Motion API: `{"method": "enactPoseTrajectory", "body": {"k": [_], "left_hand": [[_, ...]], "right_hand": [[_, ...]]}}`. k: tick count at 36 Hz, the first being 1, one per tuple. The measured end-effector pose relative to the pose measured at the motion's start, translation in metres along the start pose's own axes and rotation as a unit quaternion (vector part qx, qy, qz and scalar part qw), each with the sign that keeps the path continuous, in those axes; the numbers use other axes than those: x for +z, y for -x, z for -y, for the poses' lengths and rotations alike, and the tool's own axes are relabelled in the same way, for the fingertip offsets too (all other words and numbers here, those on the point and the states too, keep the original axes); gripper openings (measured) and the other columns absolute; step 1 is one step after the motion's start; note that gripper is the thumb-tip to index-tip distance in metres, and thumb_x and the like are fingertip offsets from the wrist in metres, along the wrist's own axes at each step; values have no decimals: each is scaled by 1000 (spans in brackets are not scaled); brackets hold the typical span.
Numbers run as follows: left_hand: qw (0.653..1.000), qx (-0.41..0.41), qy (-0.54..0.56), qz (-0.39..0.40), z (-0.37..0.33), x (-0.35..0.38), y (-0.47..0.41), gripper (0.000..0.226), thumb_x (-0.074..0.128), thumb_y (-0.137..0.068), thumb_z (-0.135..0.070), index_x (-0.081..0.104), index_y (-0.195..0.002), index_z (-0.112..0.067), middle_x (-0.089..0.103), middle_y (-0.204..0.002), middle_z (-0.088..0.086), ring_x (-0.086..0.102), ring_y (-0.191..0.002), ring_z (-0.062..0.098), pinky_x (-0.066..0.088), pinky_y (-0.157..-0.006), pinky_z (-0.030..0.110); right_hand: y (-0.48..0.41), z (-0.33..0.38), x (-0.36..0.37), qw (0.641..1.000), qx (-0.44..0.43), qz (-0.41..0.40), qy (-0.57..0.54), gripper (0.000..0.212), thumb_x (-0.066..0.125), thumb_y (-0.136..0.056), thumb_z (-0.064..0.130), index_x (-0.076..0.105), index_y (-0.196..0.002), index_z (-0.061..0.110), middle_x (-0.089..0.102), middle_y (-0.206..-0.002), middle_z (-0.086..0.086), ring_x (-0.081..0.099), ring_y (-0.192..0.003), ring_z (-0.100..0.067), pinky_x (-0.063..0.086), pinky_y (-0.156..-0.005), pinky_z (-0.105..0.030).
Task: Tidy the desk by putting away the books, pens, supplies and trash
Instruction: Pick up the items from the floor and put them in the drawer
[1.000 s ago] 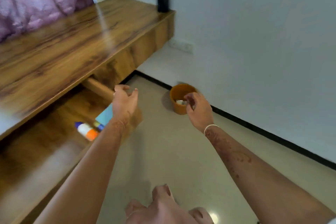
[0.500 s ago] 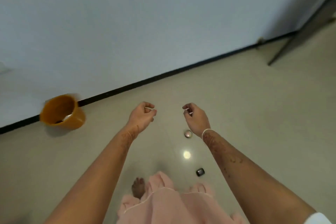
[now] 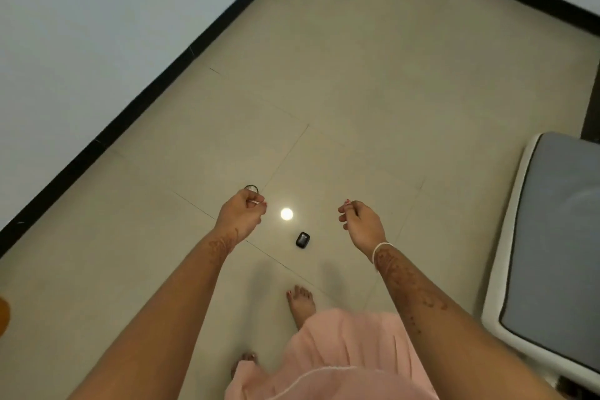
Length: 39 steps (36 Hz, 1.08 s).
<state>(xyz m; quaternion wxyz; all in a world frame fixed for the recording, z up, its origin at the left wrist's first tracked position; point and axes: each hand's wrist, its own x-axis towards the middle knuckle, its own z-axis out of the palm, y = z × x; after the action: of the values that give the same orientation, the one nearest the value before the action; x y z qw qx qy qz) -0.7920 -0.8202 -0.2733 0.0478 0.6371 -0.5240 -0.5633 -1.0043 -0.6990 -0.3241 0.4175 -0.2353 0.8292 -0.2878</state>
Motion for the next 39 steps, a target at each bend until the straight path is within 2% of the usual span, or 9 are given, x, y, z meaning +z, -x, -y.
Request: {"method": "enactPoseTrajectory", "body": {"k": [8, 11, 15, 20, 23, 27, 31, 36, 39], "left_hand": [[1000, -14, -18, -14, 92, 10, -95, 12, 58, -89, -15, 62, -100, -17, 67, -94, 2, 60, -75, 17, 46, -65, 25], [999, -11, -43, -23, 139, 19, -143, 7, 60, -90, -18, 61, -96, -21, 65, -95, 0, 61, -86, 19, 50, -79, 33], [997, -10, -72, -32, 199, 39, -213, 15, 60, -91, -20, 59, -105, -18, 62, -101, 1, 57, -89, 20, 50, -90, 36], [995, -7, -89, -52, 256, 74, -298, 24, 63, -89, -19, 60, -112, -14, 63, -111, 8, 61, -106, 31, 49, -93, 37], [995, 0, -88, -53, 279, 95, -335, 26, 63, -89, -21, 60, -114, -14, 62, -118, 9, 60, -109, 31, 49, -98, 39], [994, 12, -88, -61, 296, 115, -369, 26, 64, -90, -22, 60, -114, -15, 61, -120, 9, 59, -111, 30, 47, -100, 40], [993, 18, -90, -68, 307, 126, -390, 27, 63, -90, -22, 58, -116, -16, 59, -124, 8, 57, -112, 28, 47, -101, 41], [992, 29, -98, -69, 307, 128, -405, 29, 62, -91, -21, 57, -119, -15, 56, -131, 9, 55, -116, 26, 46, -101, 41], [990, 40, -107, -82, 307, 125, -417, 32, 62, -90, -21, 57, -122, -16, 52, -136, 9, 53, -119, 26, 43, -95, 31]], "right_hand": [[-54, -73, 100, 999, 33, -3, -10, 30, 42, -99, 36, 65, -98, 17, 67, -89, 1, 64, -88, -22, 51, -86, -38], [-84, -117, 145, 999, 36, -6, 35, 28, 44, -99, 30, 65, -104, 13, 65, -98, -3, 60, -90, -21, 45, -79, -29], [-135, -189, 201, 993, 41, 11, 109, 25, 50, -96, 31, 61, -117, 21, 52, -121, -6, 57, -106, -26, 46, -92, -34], [-192, -262, 245, 978, 19, 49, 202, 54, 64, -89, 26, 44, -139, 25, 34, -140, -9, 44, -125, -33, 41, -101, -37], [-220, -294, 260, 967, -11, 65, 245, 67, 70, -85, 21, 39, -144, 27, 27, -148, -8, 39, -130, -35, 41, -102, -39], [-247, -320, 277, 959, -56, 58, 271, 76, 74, -81, 23, 35, -145, 29, 25, -150, -7, 37, -132, -31, 42, -103, -40], [-263, -334, 293, 945, -105, 51, 306, 72, 72, -83, 25, 35, -144, 31, 25, -149, -6, 35, -132, -30, 44, -102, -40], [-268, -338, 305, 915, -150, 47, 371, 48, 65, -87, 20, 47, -131, 26, 33, -140, -6, 34, -127, -31, 52, -90, -40], [-273, -334, 308, 908, -168, 36, 383, 42, 63, -86, 19, 49, -125, 23, 38, -132, -6, 38, -123, -31, 54, -85, -37]]}}
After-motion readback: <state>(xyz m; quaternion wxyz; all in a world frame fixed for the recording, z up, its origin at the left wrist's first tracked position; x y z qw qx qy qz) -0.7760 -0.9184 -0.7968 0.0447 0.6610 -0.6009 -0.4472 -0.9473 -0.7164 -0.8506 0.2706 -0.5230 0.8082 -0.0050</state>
